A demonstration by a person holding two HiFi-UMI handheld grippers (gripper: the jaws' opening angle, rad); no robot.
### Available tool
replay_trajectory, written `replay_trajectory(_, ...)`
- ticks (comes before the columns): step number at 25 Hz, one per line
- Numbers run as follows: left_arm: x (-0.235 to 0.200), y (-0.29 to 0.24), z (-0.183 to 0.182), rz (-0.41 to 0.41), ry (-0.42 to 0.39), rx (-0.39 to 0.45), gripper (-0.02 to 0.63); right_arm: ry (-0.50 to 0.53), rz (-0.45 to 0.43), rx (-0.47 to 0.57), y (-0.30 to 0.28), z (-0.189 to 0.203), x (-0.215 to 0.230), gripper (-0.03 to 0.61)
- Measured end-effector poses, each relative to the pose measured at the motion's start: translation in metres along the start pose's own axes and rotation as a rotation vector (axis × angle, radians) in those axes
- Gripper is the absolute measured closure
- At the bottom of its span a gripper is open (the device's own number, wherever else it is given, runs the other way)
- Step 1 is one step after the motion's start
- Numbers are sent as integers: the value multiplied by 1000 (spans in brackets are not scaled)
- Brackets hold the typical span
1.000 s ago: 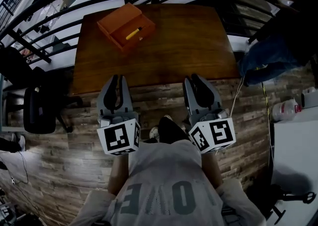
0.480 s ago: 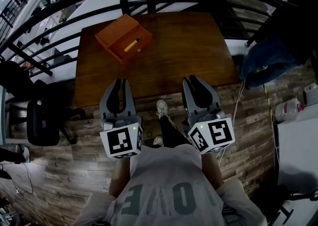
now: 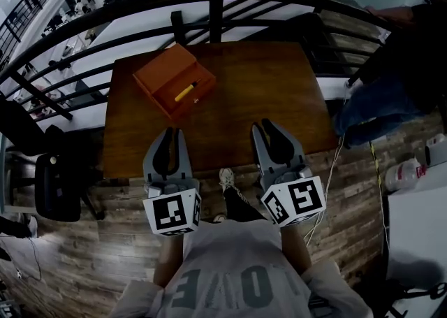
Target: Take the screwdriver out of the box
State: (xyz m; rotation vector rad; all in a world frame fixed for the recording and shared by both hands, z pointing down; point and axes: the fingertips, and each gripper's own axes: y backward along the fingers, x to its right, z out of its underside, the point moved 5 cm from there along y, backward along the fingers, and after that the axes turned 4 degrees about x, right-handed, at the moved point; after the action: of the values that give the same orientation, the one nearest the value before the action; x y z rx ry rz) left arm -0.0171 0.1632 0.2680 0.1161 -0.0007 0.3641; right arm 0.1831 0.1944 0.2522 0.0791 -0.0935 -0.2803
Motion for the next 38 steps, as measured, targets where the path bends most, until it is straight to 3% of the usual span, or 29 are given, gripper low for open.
replay_trajectory(17,-17,-165,-13,-103,-34,8,552,-14,-156,-39,-160,2,89,477)
replay_trajectory(28,-44,-205,-8,-177,-50,-35,552,-65,-271,-123,-225,27,93,477)
replay_trajectory(38,-56,-229,-5,-128,-40,-36,552,-78,-267,-118,-247,28,86,451)
